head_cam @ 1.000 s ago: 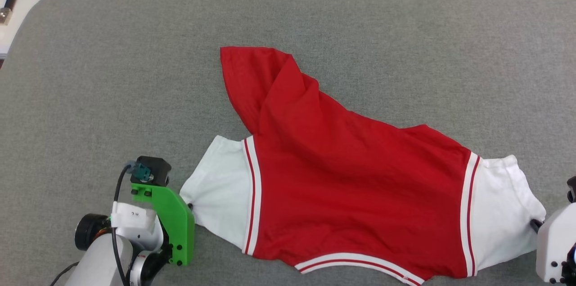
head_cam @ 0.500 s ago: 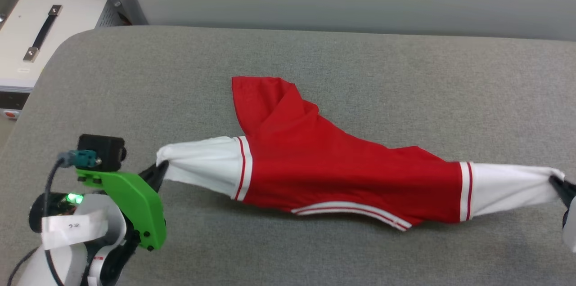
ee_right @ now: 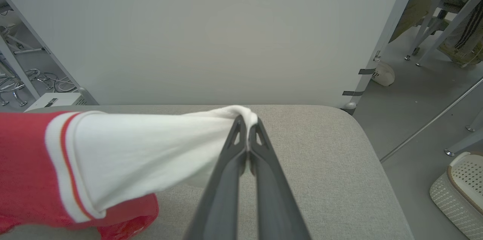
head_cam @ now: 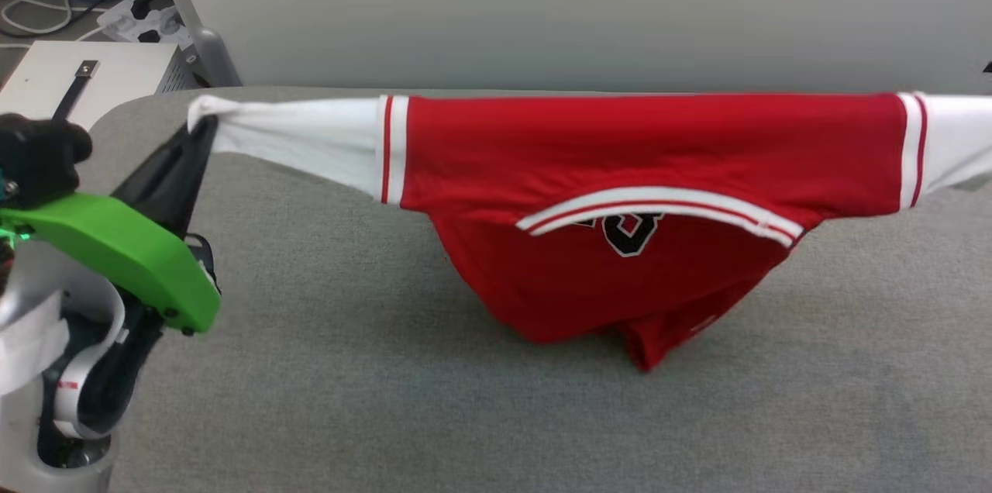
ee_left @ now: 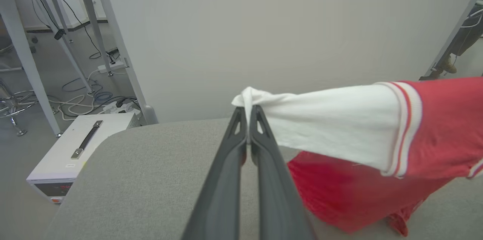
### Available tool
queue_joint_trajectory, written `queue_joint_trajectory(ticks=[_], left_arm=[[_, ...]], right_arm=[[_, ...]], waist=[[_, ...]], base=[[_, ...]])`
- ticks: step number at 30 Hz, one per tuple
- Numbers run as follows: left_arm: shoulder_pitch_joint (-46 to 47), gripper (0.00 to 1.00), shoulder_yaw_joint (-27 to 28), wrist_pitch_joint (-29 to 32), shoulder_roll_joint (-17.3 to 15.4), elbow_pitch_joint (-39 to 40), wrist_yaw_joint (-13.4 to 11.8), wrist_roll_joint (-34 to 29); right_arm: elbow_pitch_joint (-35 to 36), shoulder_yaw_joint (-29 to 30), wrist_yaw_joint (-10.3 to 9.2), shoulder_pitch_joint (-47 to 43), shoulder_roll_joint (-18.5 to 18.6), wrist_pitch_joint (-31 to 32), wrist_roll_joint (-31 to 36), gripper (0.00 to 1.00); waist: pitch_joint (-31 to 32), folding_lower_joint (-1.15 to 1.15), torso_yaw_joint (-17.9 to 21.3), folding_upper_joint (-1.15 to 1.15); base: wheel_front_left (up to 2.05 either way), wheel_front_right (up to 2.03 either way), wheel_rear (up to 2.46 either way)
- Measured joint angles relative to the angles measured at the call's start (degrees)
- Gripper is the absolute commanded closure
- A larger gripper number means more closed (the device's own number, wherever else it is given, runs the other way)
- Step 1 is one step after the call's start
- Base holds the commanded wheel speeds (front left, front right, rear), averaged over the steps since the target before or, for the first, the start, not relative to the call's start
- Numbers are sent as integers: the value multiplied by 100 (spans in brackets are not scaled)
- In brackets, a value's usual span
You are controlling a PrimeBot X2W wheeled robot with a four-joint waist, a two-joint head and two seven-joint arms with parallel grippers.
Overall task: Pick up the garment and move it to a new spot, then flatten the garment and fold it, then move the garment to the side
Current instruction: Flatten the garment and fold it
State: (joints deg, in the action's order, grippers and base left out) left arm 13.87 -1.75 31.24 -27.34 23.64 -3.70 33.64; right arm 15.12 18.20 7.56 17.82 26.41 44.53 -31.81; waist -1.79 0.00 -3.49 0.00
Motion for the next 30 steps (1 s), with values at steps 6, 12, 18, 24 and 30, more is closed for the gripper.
queue_joint_trajectory(ticks=[6, 12, 18, 24, 30], left_arm=[[564, 100, 215, -131, -138, 105, 45, -7], [1225, 100, 272, -297, -226, -120, 112, -57], [1855, 100, 245, -430, -345, -565, 298, -58], [2807, 100, 122, -745, -438, -1143, 559, -192], [4008, 100, -82, -994, -535, -1896, 806, -328]], right_arm=[[-133, -108, 1, 842, 159, -255, -15, 100], [-536, -458, 2, 1436, 336, -599, 105, 100], [-1004, -730, 3, 2069, 452, -965, 179, 100], [-1483, -1013, 3, 2963, 509, -1212, 297, 100], [-2064, -1287, 3, 4213, 508, -1528, 570, 100]], waist=[[28, 0, 135, 0], [-88, 0, 235, 0], [-390, 0, 290, 0], [-865, 0, 328, 0], [-1494, 0, 363, 0]], base=[[0, 0, 0], [0, 0, 0], [0, 0, 0], [0, 0, 0], [0, 0, 0]])
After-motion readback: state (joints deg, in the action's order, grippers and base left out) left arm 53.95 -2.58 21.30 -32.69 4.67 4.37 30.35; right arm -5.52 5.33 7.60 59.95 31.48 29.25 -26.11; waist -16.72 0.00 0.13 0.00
